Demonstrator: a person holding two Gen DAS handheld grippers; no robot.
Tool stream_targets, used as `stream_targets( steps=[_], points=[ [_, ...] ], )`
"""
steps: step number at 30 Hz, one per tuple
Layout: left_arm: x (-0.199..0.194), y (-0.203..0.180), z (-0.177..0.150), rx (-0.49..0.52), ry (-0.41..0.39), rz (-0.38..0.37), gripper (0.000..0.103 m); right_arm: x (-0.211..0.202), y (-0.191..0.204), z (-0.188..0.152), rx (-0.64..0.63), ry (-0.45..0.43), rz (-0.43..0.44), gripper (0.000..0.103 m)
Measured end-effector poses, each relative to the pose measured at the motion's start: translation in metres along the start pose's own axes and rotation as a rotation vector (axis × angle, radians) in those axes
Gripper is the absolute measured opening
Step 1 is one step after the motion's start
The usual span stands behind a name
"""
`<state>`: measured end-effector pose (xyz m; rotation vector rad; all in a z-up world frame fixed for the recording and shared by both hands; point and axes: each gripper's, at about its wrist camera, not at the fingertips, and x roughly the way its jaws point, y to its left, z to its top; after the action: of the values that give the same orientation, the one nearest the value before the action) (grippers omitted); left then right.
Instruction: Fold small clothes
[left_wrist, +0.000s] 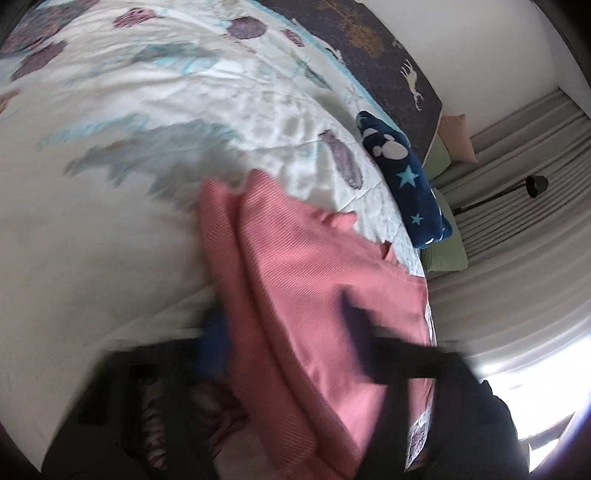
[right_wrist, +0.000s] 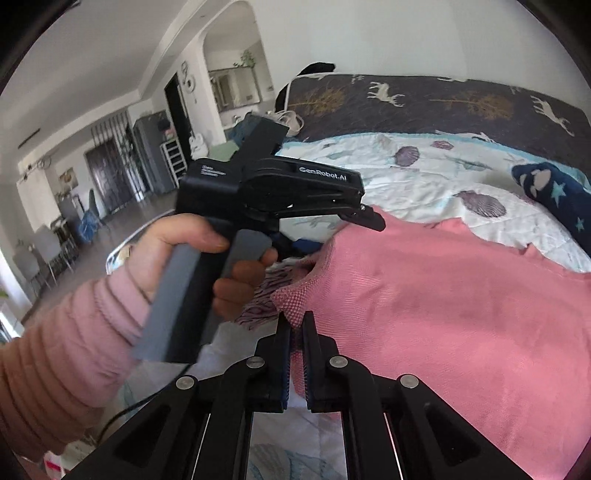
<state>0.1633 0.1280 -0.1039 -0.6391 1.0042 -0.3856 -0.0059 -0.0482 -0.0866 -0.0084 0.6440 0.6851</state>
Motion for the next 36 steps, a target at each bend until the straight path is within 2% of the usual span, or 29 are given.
stream_targets(
  steps=[1, 4, 12, 19, 24, 27, 31, 33, 34, 36],
  points=[
    [0.002, -0.004, 0.003, 0.008, 0.009, 0.010, 0.011, -0.003, -0.003, 0.000, 0.011, -0.003, 0.004, 0.004],
    [0.001, -0.022, 0.009, 0.019, 0.005, 0.020, 0.009, -0.016, -0.013, 0.000, 0.050, -0.031, 0.001, 0.004],
    [0.006, -0.107, 0.008, 0.170, -0.015, 0.016, 0.008, -0.068, -0.049, -0.006, 0.150, -0.132, -0.005, 0.004],
    [0.053, -0.192, -0.008, 0.287, 0.041, -0.020, 0.008, -0.123, -0.107, -0.026, 0.265, -0.202, -0.071, 0.004],
    [0.104, -0.254, -0.038, 0.390, 0.127, -0.055, 0.008, -0.168, -0.146, -0.056, 0.368, -0.232, -0.159, 0.004],
    [0.135, -0.279, -0.060, 0.449, 0.177, -0.030, 0.008, -0.181, -0.167, -0.073, 0.424, -0.216, -0.194, 0.004],
    [0.171, -0.298, -0.090, 0.536, 0.227, 0.036, 0.009, -0.185, -0.194, -0.100, 0.537, -0.159, -0.197, 0.005],
    [0.179, -0.302, -0.098, 0.558, 0.234, 0.062, 0.014, -0.181, -0.203, -0.113, 0.571, -0.115, -0.199, 0.005],
    [0.181, -0.305, -0.101, 0.563, 0.244, 0.056, 0.016, -0.177, -0.207, -0.117, 0.582, -0.094, -0.200, 0.006],
    [0.174, -0.313, -0.106, 0.584, 0.248, 0.018, 0.028, -0.175, -0.212, -0.131, 0.604, -0.049, -0.200, 0.007]
  ],
)
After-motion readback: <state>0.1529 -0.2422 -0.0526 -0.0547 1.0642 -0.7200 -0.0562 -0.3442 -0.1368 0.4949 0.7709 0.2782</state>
